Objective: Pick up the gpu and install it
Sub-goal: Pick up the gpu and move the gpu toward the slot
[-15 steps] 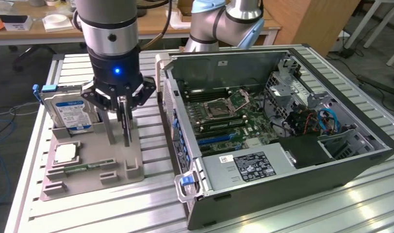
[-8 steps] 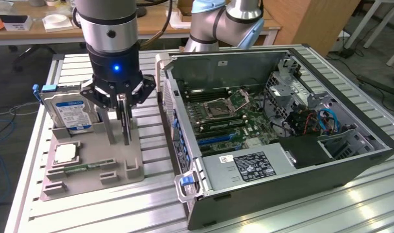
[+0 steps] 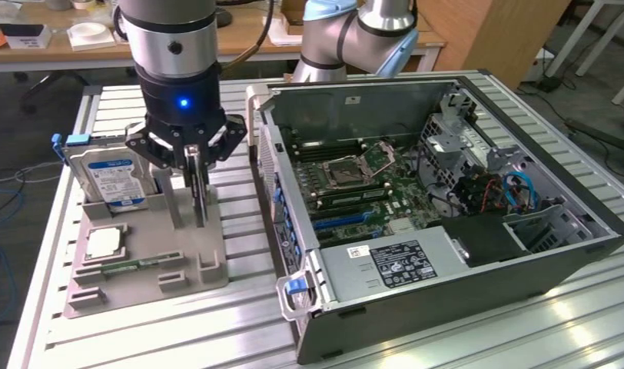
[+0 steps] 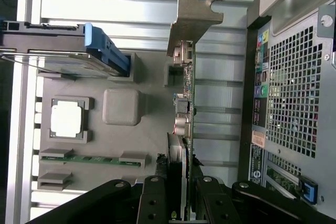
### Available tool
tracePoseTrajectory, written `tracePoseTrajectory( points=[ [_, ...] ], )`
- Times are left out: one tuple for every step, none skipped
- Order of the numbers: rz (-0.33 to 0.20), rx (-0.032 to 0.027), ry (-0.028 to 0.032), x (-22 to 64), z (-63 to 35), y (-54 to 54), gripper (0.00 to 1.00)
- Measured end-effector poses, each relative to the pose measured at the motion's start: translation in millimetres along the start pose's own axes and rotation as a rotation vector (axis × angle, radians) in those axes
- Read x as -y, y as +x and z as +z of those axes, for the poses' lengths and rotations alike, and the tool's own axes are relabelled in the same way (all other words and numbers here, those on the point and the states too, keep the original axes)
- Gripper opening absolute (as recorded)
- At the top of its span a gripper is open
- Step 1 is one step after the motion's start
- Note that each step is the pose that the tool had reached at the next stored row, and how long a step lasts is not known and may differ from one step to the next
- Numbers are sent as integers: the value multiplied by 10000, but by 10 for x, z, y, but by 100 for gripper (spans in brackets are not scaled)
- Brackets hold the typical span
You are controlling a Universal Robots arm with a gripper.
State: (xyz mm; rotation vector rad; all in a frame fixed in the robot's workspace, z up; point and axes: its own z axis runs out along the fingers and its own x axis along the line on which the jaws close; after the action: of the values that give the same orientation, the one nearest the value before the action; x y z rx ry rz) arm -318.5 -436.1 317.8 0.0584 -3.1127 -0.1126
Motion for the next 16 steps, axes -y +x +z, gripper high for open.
tracePoseTrajectory(
  points=[
    [0, -1, -1, 0, -7, 0, 27],
    [0, -1, -3, -1, -13, 1, 27],
    [0, 0, -5, -1, -19, 1, 27],
    [0, 0, -8, -2, -25, 1, 27],
    [0, 1, -10, -2, -31, 1, 27],
    [-1, 1, -14, -3, -38, 1, 27],
    [-1, 1, -20, -3, -44, 1, 27],
    [-1, 1, -44, -4, -66, 2, 27],
    [-1, 2, -50, -4, -73, 2, 27],
    [-2, 1, -53, -5, -81, 2, 27],
    [-2, 2, -58, -5, -89, 2, 27],
    [-2, 2, -61, -6, -97, 3, 27],
    [-2, 2, -66, -6, -104, 3, 27],
    [-2, 3, -73, -6, -111, 3, 27],
    [-3, 3, -80, -6, -118, 3, 27],
    [-2, 4, -84, -7, -123, 3, 27]
  ],
)
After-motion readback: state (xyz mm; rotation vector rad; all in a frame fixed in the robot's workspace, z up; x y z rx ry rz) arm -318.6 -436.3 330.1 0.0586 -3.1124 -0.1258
